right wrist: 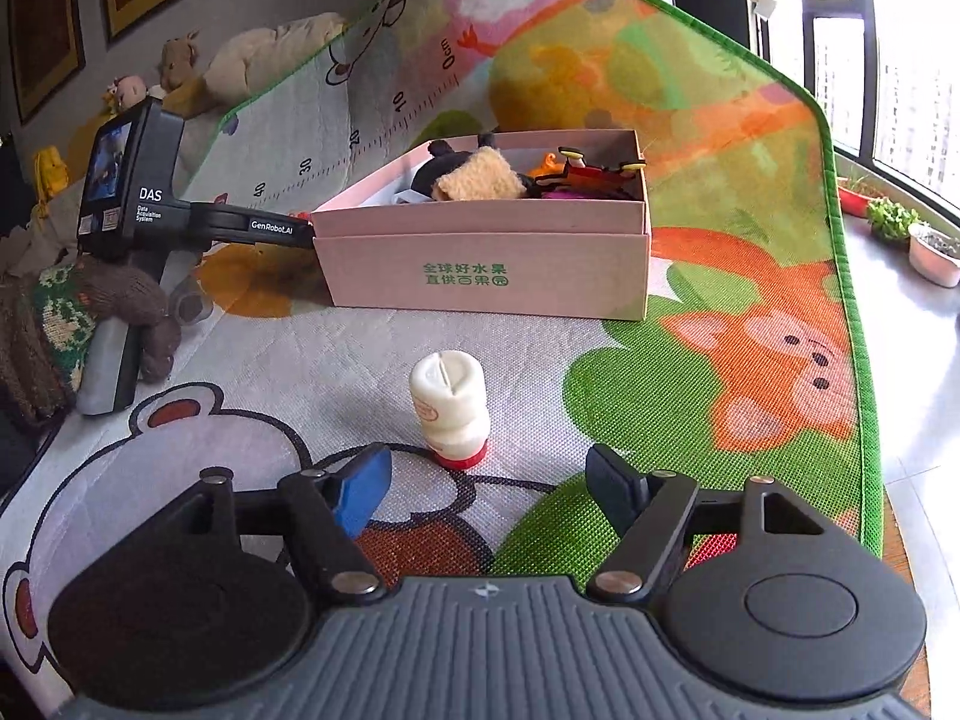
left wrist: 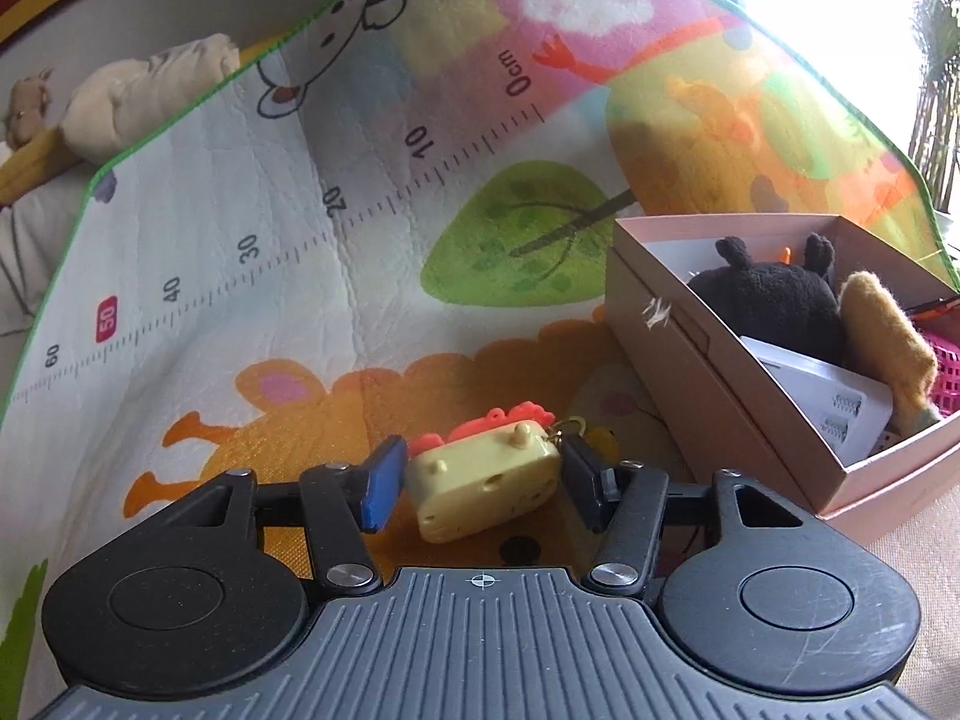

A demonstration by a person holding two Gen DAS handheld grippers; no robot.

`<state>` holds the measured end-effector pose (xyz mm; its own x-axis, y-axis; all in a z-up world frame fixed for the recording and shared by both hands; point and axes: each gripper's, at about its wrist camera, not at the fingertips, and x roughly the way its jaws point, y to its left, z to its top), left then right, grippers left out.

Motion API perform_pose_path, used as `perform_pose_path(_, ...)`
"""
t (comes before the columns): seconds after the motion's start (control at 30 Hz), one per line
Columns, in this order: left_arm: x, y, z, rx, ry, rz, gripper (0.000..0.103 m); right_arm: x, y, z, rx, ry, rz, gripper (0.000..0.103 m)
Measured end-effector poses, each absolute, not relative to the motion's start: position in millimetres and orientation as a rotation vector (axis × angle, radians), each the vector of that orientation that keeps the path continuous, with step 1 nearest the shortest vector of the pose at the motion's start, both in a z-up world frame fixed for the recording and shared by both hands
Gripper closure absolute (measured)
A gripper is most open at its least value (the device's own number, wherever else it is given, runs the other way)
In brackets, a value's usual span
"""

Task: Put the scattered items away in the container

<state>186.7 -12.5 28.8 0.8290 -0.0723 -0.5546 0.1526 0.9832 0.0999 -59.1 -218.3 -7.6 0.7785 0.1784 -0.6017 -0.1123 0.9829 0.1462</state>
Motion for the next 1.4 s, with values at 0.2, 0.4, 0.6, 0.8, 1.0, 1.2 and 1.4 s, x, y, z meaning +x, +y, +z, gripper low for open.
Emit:
perform_pose_path(0.2, 128, -16, 55, 0.126, 0.528, -0.203, 0.045, -60, -218, -8, 0.104, 0.655, 0.158, 0.028)
perform_pose_path(0.4, 67, -47, 68, 0.144, 0.470, -0.360, 0.059, -61, -217, -7, 0.101, 0.649, 0.152, 0.027)
perform_pose_path(0.6, 28, -61, 43, 0.161, 0.561, -0.421, 0.016, -61, -219, -7, 0.106, 0.645, 0.146, 0.018)
perform_pose_path(0.8, 41, -50, 32, 0.131, 0.638, -0.294, 0.002, -60, -218, -8, 0.104, 0.652, 0.136, 0.017)
perform_pose_path(1.0, 48, -46, 23, 0.098, 0.712, -0.225, 0.000, -56, -219, -9, 0.111, 0.674, 0.124, 0.010)
perform_pose_path(1.2, 49, -50, 15, 0.127, 0.746, -0.257, 0.000, -56, -220, -10, 0.121, 0.679, 0.132, 0.005)
perform_pose_path(1.4, 62, -50, 15, 0.128, 0.760, -0.267, 0.000, -55, -222, -10, 0.131, 0.685, 0.146, 0.001)
